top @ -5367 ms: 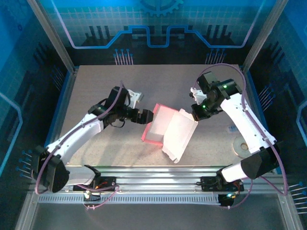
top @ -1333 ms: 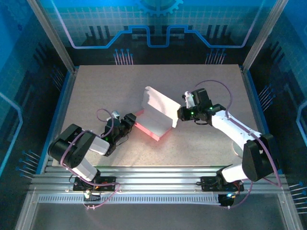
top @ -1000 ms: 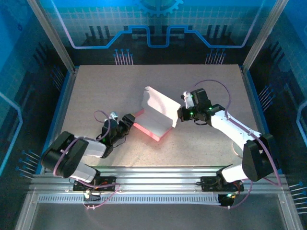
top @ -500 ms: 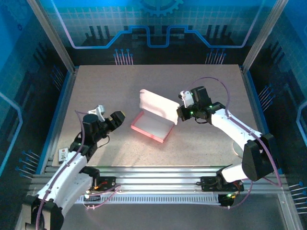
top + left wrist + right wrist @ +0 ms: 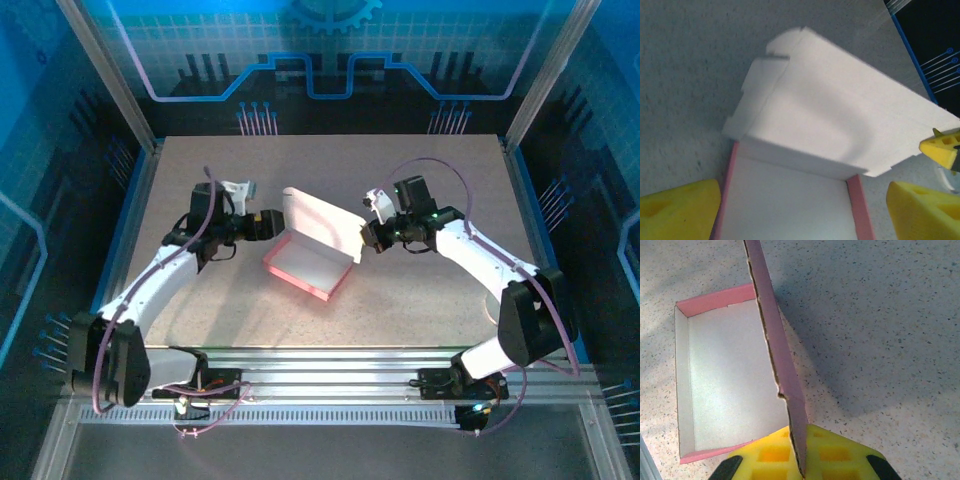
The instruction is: Fold the paper box
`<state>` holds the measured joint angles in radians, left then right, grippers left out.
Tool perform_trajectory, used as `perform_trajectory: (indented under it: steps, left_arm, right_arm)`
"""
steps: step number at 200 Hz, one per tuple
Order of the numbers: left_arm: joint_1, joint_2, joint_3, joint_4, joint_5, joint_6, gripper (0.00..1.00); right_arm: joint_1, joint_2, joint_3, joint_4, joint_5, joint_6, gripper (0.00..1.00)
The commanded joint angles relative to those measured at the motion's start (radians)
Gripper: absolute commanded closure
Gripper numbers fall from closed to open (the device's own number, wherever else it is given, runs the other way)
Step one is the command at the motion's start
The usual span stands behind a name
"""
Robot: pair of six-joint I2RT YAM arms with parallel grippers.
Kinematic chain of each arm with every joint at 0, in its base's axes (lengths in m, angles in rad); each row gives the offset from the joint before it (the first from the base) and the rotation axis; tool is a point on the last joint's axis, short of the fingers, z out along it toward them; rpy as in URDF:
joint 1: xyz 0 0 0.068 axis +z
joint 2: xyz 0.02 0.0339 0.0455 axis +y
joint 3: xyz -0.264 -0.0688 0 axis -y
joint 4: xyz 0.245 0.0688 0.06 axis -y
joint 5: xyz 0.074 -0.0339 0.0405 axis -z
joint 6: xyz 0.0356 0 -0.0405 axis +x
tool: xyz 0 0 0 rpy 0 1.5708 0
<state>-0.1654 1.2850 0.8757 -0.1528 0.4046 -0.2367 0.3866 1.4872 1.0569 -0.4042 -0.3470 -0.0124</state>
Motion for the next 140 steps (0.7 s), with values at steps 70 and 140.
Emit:
perform_trajectory:
  steps: [70, 140]
  left_arm:
    - [0.040, 0.327, 0.339, -0.164, 0.151, 0.361, 0.12]
    - [0.040, 0.469, 0.458, -0.230, 0.196, 0.426, 0.17]
  right_arm:
    - [-0.005, 0.005, 0.026, -0.023, -0.029, -0.029, 0.93]
    - [-0.005, 0.004, 0.026, -0.020, -0.015, -0.029, 0.93]
